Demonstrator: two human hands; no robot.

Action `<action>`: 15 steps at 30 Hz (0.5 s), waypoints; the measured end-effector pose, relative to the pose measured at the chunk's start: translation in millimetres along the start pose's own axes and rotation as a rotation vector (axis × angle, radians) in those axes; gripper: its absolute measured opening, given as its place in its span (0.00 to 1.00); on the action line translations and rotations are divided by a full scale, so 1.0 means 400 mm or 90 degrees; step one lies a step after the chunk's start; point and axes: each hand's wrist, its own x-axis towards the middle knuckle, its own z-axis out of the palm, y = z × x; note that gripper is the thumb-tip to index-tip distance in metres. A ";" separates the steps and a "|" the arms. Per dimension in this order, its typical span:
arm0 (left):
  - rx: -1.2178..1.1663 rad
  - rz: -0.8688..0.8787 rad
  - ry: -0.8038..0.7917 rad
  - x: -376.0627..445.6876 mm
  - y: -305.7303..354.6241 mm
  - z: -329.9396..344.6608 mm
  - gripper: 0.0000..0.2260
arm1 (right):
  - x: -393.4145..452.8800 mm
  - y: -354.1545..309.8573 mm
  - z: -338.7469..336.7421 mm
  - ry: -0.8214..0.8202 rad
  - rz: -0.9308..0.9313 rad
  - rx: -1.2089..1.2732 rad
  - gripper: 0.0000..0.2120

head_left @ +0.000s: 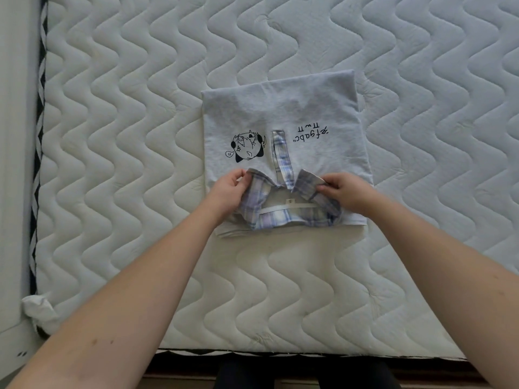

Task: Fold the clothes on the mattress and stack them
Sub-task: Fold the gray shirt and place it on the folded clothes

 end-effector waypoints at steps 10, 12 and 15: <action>0.343 0.029 -0.023 0.048 0.013 0.023 0.14 | 0.033 -0.042 0.058 0.169 0.030 -0.098 0.06; 0.262 0.034 -0.045 0.043 0.012 0.024 0.14 | 0.027 -0.041 0.070 0.189 0.023 -0.050 0.06; 0.196 0.058 -0.109 0.042 0.018 0.025 0.12 | 0.021 -0.051 0.075 0.204 0.002 0.006 0.06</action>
